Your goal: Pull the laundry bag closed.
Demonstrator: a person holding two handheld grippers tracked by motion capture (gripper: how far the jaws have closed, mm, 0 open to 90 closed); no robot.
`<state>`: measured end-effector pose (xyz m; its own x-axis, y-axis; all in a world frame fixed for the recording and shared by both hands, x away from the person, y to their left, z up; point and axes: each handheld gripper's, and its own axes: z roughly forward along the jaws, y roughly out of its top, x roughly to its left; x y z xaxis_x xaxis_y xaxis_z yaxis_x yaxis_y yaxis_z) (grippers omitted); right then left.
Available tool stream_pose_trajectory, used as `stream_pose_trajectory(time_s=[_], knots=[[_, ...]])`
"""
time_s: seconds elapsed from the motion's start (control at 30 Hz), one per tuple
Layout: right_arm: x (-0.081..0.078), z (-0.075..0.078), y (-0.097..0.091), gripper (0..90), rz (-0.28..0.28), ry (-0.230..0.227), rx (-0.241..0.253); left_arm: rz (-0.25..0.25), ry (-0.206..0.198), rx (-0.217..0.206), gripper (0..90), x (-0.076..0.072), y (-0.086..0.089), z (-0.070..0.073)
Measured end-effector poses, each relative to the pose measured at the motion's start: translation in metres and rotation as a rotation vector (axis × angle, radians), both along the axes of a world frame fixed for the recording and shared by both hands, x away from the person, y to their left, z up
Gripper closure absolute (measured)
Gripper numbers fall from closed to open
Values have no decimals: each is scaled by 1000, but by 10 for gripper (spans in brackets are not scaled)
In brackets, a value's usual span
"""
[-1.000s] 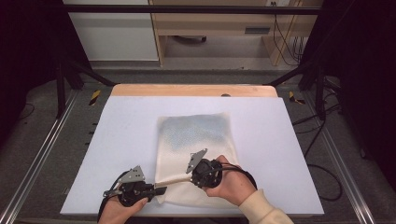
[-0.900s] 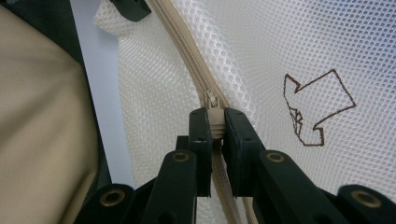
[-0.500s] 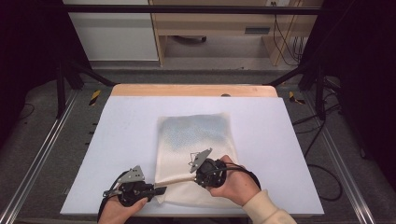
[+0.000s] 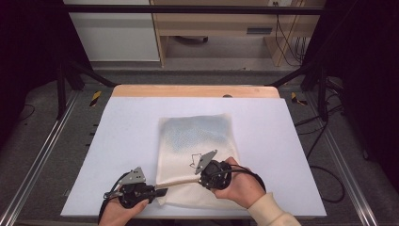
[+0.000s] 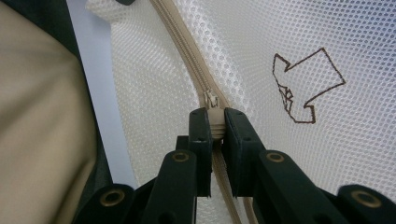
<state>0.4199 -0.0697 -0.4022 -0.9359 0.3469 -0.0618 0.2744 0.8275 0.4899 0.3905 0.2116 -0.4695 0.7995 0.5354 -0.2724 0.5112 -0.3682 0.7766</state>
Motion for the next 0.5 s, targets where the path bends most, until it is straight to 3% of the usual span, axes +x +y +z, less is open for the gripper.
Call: stream_pose_trajectory(time_s=[0.5], knots=[[1,2,-16,820,-33,-2,-1,3,1,1,813,0,0,-1]])
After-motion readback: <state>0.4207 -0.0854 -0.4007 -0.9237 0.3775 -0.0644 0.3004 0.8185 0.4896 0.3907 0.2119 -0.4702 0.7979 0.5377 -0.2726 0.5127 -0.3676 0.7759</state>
